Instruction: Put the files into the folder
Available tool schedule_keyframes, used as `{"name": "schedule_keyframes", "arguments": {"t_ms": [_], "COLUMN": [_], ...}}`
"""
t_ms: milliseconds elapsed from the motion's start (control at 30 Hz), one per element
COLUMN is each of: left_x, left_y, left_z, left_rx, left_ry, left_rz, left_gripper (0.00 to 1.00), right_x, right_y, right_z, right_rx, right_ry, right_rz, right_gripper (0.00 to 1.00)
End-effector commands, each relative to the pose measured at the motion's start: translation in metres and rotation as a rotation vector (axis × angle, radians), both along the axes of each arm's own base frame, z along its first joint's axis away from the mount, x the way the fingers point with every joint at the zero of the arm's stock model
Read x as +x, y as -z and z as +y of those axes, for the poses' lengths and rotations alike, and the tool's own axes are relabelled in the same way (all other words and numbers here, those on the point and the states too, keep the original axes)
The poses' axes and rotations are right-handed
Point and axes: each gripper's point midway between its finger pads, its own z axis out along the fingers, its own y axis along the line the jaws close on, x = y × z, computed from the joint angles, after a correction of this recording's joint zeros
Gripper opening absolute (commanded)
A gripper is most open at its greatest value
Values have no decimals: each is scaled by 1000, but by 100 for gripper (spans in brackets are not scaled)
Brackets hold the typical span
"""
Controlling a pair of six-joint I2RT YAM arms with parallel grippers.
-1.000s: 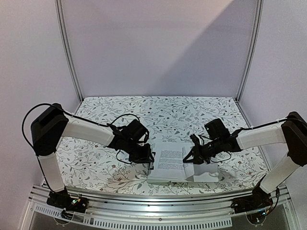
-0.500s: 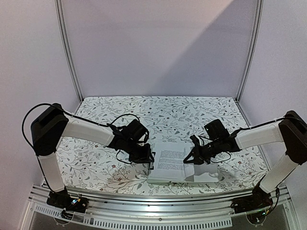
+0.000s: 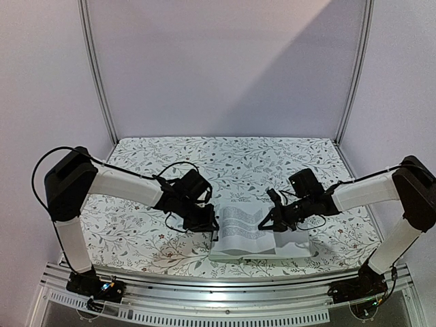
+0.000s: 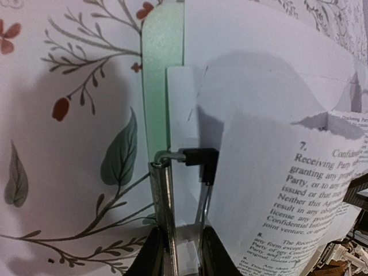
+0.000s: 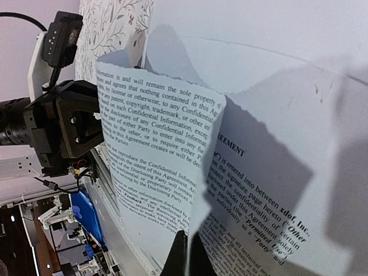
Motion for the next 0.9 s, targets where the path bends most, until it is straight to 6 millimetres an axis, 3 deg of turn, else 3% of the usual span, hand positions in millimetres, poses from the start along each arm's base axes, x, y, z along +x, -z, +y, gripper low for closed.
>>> {"name": "schedule_keyframes", "arguments": {"t_ms": [0, 367, 633, 867], "left_x": [-14, -12, -11, -10], "left_y": [37, 37, 36, 37], "left_z": [23, 27, 31, 29], "left_rx": [126, 162, 176, 173], "left_ry": [1, -8, -16, -14], "left_rz": [86, 85, 81, 80], "left_gripper": [0, 0, 0, 0], "right_x": [13, 10, 21, 24], "right_y": [-27, -30, -20, -26], "right_z": [8, 2, -28, -32], "right_rx": [44, -10, -148, -198], "right_ry": [-27, -38, 51, 14], "right_rz": [-104, -76, -59, -96], "right_gripper": [0, 3, 7, 43]}}
